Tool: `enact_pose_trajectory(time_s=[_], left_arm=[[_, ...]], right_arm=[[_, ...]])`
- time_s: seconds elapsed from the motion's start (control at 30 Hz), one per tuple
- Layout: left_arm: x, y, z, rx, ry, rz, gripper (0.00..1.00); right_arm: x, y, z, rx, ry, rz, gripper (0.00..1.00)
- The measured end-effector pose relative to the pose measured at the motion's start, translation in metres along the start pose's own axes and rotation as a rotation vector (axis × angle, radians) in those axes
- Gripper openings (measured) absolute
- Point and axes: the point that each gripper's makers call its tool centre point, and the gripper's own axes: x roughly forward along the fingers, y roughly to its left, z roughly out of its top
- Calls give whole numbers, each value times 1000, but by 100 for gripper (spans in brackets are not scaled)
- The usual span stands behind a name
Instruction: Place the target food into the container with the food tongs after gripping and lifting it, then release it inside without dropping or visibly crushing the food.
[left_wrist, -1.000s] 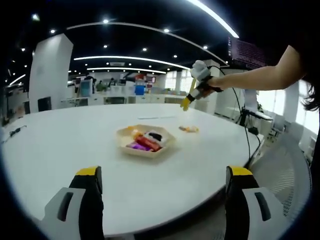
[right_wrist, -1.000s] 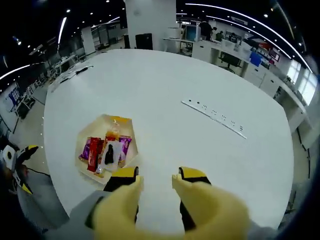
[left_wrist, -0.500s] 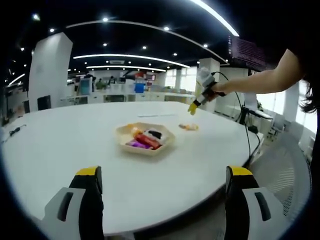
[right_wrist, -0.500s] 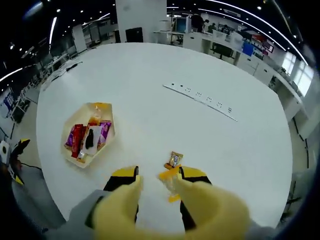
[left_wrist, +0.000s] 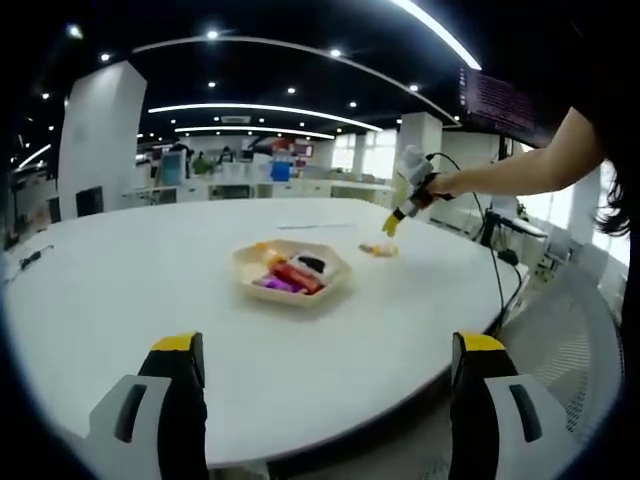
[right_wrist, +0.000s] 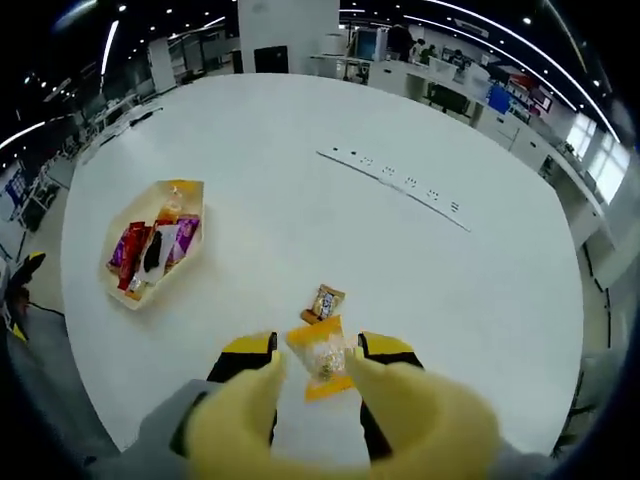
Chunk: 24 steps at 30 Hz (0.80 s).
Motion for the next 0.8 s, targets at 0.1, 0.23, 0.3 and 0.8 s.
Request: enact_pose_trajectory(time_s=[0.1, 0.23, 0.3, 0.8], left_arm=[[0, 0, 0, 0, 4, 0, 99], [1, 0, -1, -2, 11, 2, 99], [1, 1, -1, -1, 11, 7, 99], [4, 1, -3, -2, 32, 5, 99]], right_arm=[[8, -2, 1, -8, -3, 0, 31], [17, -4, 1, -16, -2, 5, 31], [25, -6, -1, -22, 0, 10, 31], [34, -15, -31, 2, 9, 18, 30]])
